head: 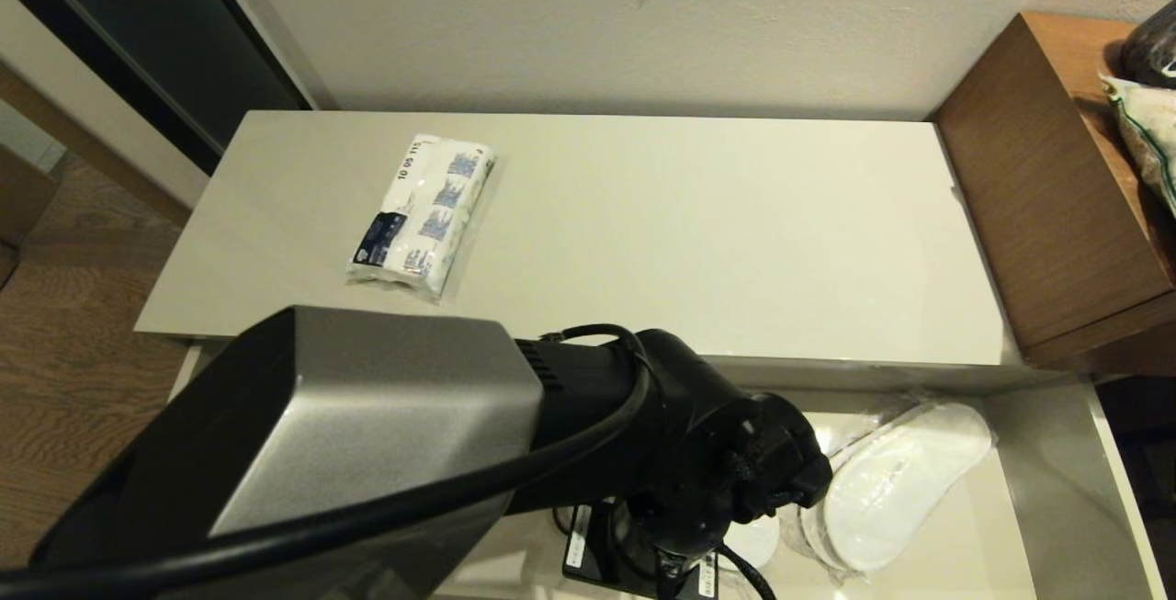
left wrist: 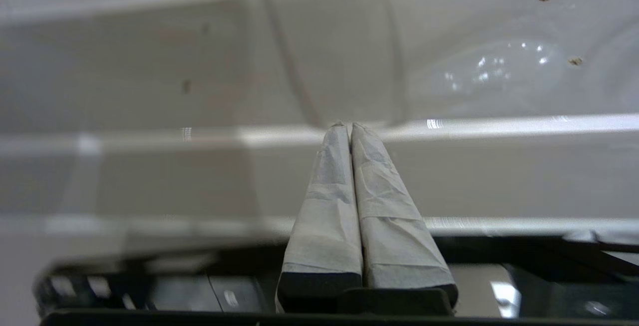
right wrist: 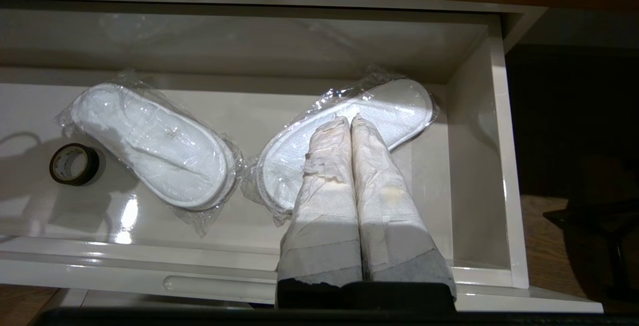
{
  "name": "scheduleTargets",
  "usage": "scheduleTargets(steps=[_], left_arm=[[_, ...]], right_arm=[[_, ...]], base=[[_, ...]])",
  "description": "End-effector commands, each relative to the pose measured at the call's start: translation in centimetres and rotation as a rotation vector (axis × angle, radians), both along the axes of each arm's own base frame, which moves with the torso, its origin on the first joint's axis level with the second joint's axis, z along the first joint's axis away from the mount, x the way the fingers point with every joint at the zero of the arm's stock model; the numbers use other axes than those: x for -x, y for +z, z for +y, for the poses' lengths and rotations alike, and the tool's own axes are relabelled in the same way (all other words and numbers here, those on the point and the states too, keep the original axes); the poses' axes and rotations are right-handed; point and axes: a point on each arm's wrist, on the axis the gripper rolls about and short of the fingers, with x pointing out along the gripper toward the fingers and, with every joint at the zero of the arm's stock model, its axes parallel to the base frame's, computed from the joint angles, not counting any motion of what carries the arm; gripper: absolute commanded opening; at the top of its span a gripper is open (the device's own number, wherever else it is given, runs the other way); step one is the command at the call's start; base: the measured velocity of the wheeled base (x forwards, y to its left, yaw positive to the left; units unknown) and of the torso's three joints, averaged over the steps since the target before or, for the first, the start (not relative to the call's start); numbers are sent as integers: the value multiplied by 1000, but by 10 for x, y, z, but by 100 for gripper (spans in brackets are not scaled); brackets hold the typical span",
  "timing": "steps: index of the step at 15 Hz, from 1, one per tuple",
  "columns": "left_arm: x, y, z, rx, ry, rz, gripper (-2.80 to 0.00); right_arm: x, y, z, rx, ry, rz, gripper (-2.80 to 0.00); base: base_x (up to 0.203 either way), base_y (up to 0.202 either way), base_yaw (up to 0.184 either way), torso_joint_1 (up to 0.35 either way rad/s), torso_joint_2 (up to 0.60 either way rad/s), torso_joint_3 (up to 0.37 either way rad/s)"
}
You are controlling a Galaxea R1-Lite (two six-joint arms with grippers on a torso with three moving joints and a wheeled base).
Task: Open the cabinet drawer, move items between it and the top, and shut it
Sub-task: Take out the disposable slippers from the drawer
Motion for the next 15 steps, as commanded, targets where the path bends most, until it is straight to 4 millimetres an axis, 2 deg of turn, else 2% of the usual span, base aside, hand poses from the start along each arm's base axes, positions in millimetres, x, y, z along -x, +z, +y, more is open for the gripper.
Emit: scheduleTargets(steps=[1,4,8,11,15], left_arm=[[-5,-9,4,-3,-39,-9,-280],[-17,-22,8,9,-179,-79,-280],[-27,-33,-3,-1,-304,-165,-280],[-29,-41,-7,-20,-381,-213,-280],[-31,-43,-2,-42,-490,-248,-280]], right_arm=[[0,0,0,0,0,0,-280],[0,0,0,0,0,0,-280],[0,0,0,0,0,2,-280],[0,0,0,0,0,0,-280],[0,0,0,0,0,2,-280]], base=[[0,0,0,0,0,0],[0,0,0,0,0,0],[0,0,0,0,0,0],[0,0,0,0,0,0],[0,0,0,0,0,0]])
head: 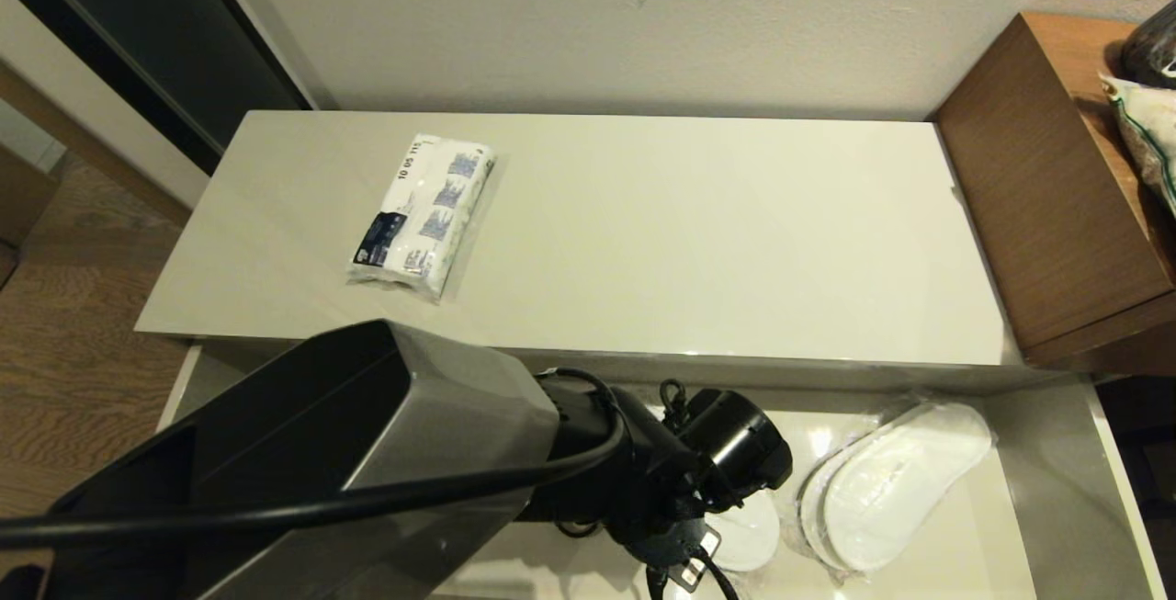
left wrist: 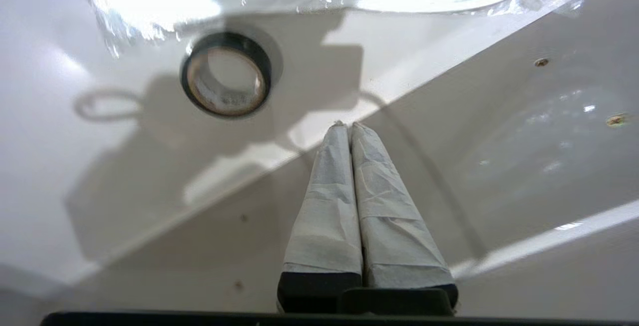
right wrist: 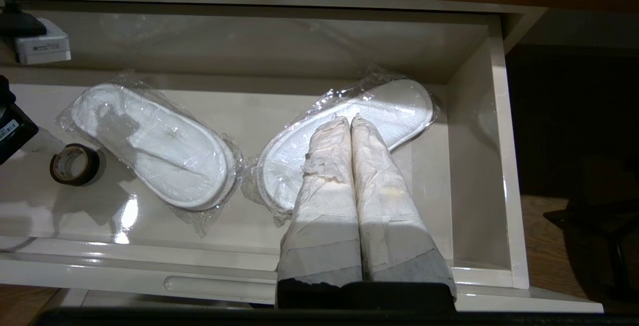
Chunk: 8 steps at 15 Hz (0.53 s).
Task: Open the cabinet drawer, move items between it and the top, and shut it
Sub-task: Take out the disposable slippers from the drawer
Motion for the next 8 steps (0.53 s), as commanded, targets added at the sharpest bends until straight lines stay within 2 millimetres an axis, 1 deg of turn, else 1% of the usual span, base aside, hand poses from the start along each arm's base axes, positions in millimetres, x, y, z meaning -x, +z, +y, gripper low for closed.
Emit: scheduleTargets(steps=[1,3,8], left_arm=[[1,2,5,-11,-35,-18,-280],[1,6,11,-18,-98,-51,-280],[-6,3,42,-99,-257,-119,-280]], right_arm=[[0,0,0,1,0,2,-280],[0,0,0,1,0,0,-280],[0,0,0,1,0,2,-280]], base=[[0,0,0,0,0,0],[0,0,0,0,0,0],[0,0,0,0,0,0]])
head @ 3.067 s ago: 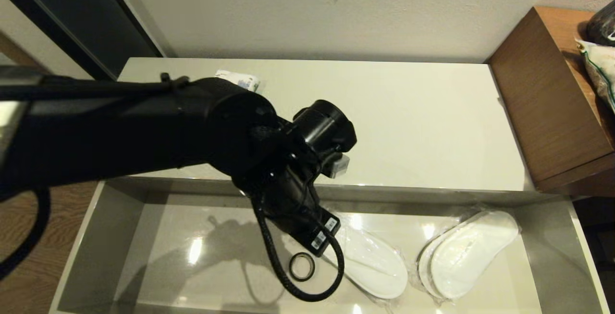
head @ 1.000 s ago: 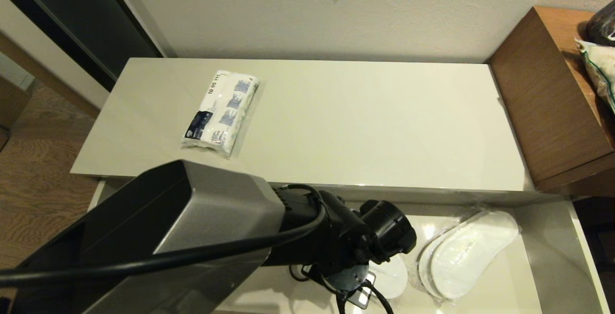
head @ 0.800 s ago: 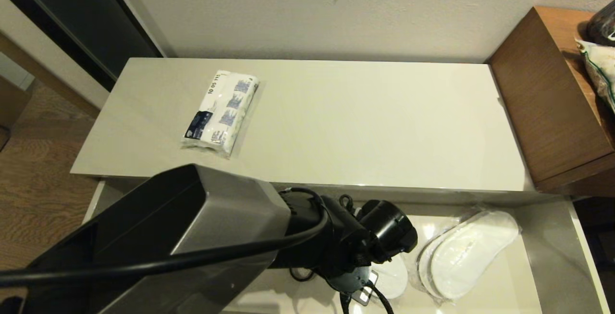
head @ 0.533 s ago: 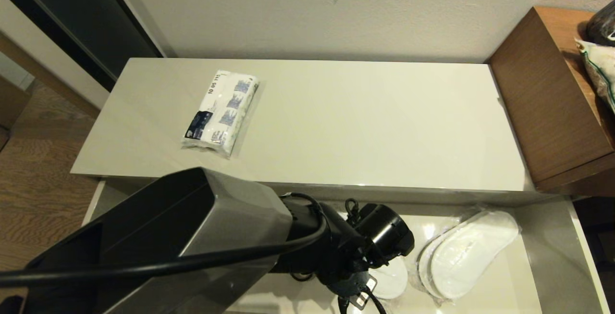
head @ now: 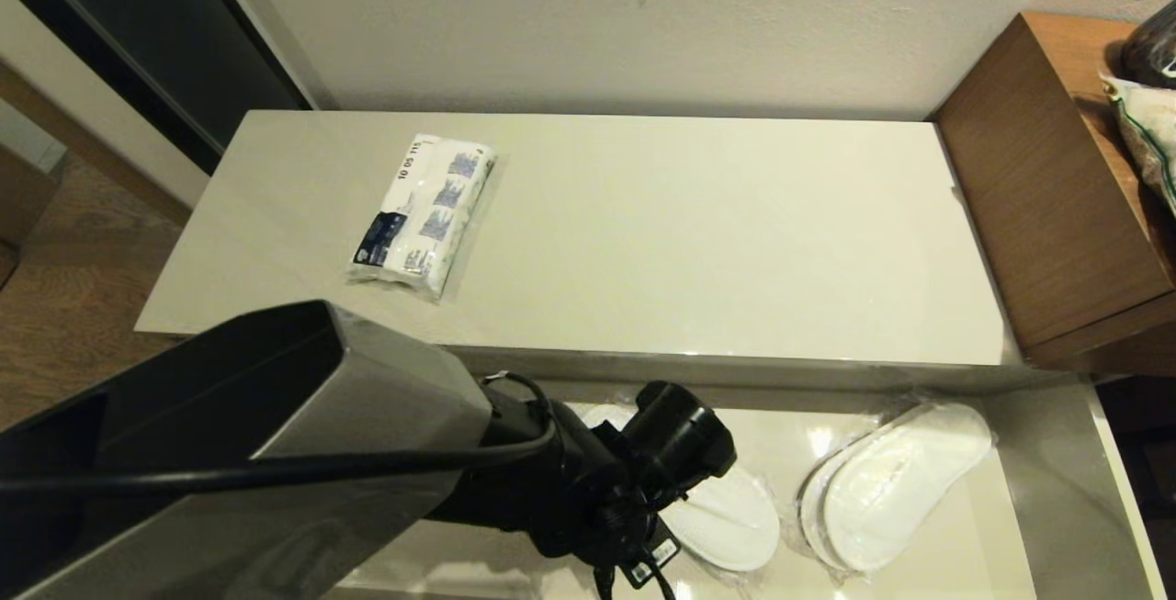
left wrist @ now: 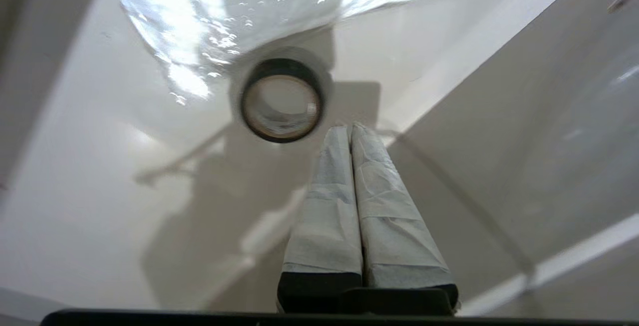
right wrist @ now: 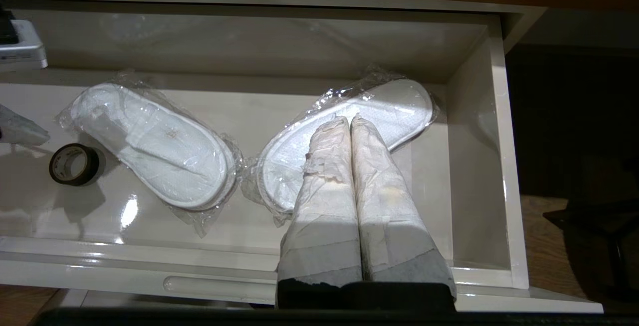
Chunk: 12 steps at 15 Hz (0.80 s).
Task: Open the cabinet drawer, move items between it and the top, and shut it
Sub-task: Take out the disposable slippers from the drawer
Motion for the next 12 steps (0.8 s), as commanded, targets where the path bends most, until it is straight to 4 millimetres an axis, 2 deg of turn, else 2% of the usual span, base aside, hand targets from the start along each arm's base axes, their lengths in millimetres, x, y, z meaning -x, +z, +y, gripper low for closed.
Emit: scheduleTargets(steps=[1,3,5,9,12], left_arm=[[-5,3,15,-28,-57,-23,-280],[-19,4,21,-48,-162,-37,-280],[-34,6,19,-46,-304,-42,-280],[-61,19,-9,-19,-411,-131,-280],[-73,21,-22,-59,-494,-129,-280]], right_arm=[[0,0,0,0,0,0,-280],[0,0,0,0,0,2,-280],[0,0,0,0,0,0,-280],[0,0,0,1,0,0,-280],[0,0,0,0,0,0,-280]], base=[[0,0,0,0,0,0],[0,0,0,0,0,0],[0,0,0,0,0,0],[0,0,0,0,0,0],[0,0,0,0,0,0]])
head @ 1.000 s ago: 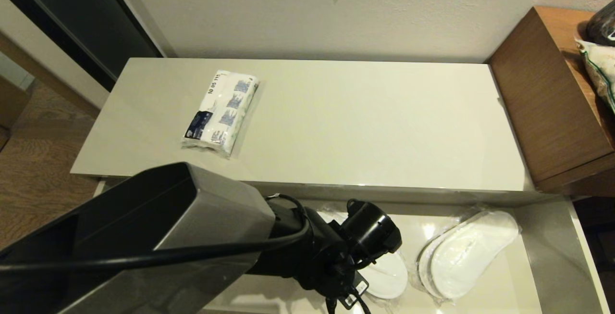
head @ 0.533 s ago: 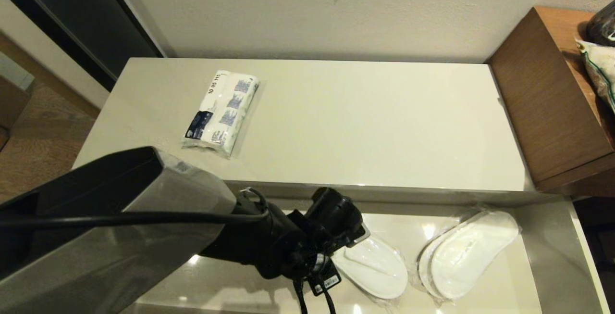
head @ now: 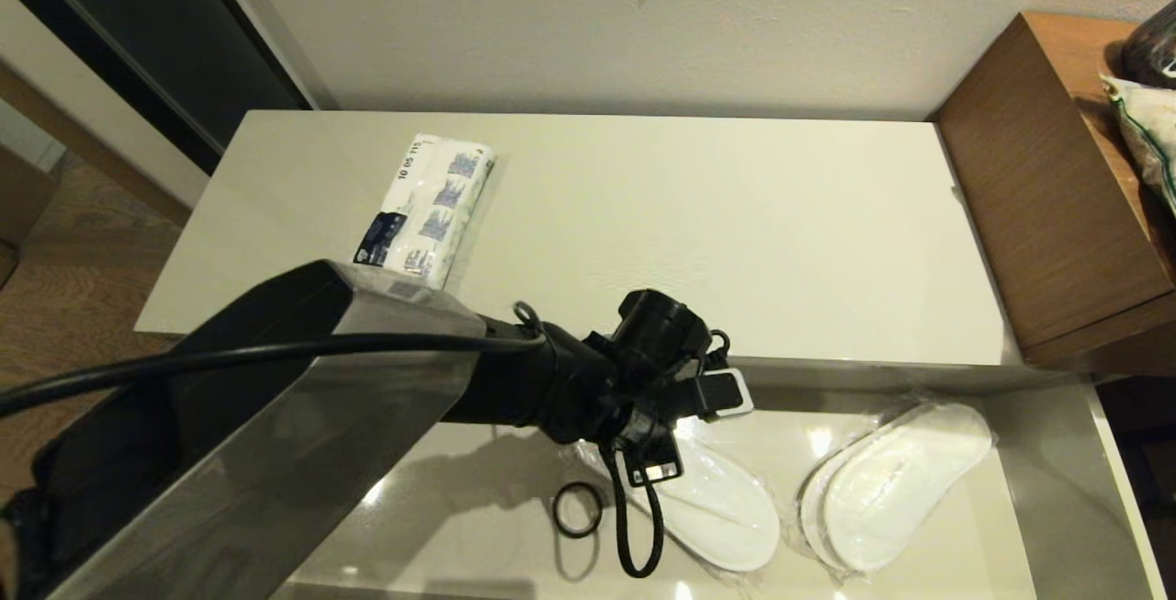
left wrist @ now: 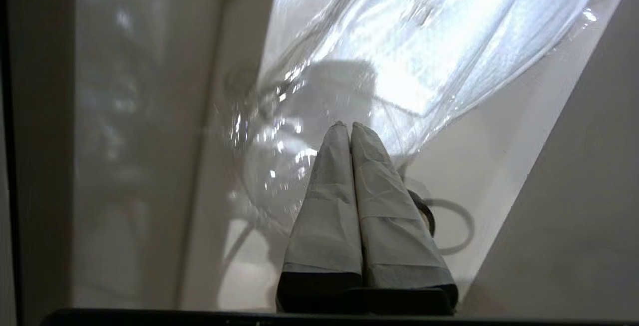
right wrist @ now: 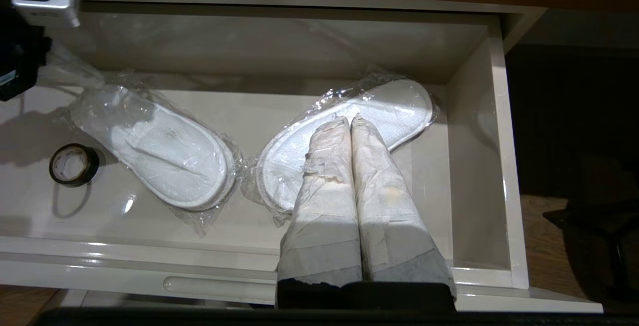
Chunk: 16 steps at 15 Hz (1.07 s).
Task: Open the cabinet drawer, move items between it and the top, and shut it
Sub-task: Take out the disposable slippers from the drawer
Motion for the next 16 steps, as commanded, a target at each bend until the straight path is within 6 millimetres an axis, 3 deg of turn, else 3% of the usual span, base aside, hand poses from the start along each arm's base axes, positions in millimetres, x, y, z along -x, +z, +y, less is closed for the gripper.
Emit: scheduleTargets(steps=[1,8,11,16], left_arm=[[-6,-9,-7,-43,-30,28,-280],[-7,-22,-10,-165,-174,10,-280],[-19,-29,-2,-245,-278,-42,-280],[-23,-32,-13,-235,-294,-67,-280]], right_arm=[[0,0,0,0,0,0,-280],[0,0,0,1,0,0,-280],[0,0,0,0,0,2,-280],[0,0,0,2,0,1,-280]], base=[[0,0,0,0,0,0],[0,0,0,0,0,0],[0,0,0,0,0,0],[0,0,0,0,0,0]])
